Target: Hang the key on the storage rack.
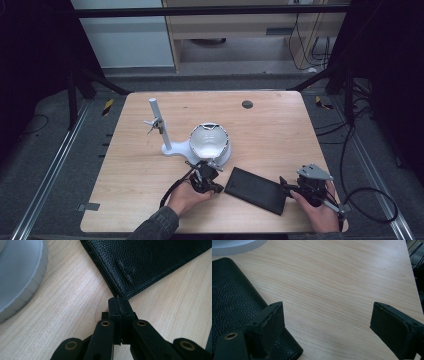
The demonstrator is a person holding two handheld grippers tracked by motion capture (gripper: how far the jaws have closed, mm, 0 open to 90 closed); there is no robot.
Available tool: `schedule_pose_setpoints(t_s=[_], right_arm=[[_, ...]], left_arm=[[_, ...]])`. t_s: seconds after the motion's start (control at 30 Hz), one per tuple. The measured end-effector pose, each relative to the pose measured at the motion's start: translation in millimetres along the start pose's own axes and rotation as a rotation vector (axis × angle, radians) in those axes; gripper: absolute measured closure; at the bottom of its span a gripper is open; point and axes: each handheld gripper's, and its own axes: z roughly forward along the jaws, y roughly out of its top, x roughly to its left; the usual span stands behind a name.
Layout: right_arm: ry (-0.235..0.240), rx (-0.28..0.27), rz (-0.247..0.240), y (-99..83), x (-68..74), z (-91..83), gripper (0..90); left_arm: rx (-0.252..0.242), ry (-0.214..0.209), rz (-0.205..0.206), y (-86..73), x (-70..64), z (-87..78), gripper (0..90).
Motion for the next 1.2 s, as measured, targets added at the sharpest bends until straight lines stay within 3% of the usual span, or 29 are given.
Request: schedule_pose_setpoints(t_s=[0.33, 0.63, 0.73, 0.87, 1.0, 1.07, 1.2], right_arm=[[0.002, -0.001, -0.001, 0.1, 0.1, 0.0, 11.9], [0.018, -0.001, -0.012, 0.8, 3.8, -0.1, 11.8], [0.052, -0.003, -0.028, 1.8, 9.3, -0.4, 10.7], [0.124, -0.001, -0.096, 4.4, 25.8, 1.8, 8.4], [0.186, 0.025, -0.168, 5.1, 44.1, 6.4, 8.0], [0.189, 0.026, -0.175, 5.1, 45.1, 6.8, 8.0], [0.204, 0.023, -0.180, 5.4, 47.5, 6.2, 8.2]], left_arm=[[0.004, -0.012, -0.019, 0.8, 2.0, 4.0, 90.0], [-0.012, -0.054, -0.044, -0.7, 7.1, 4.7, 90.0], [-0.025, -0.063, -0.050, -1.1, 7.8, 4.0, 90.0], [-0.036, -0.075, -0.052, -0.7, 8.3, 2.8, 90.0], [0.003, -0.032, -0.029, -1.4, 7.9, 3.8, 90.0], [0.013, -0.040, -0.028, -0.4, 7.8, 5.1, 90.0], [0.054, -0.024, 0.025, 5.8, 4.4, 6.1, 90.0]])
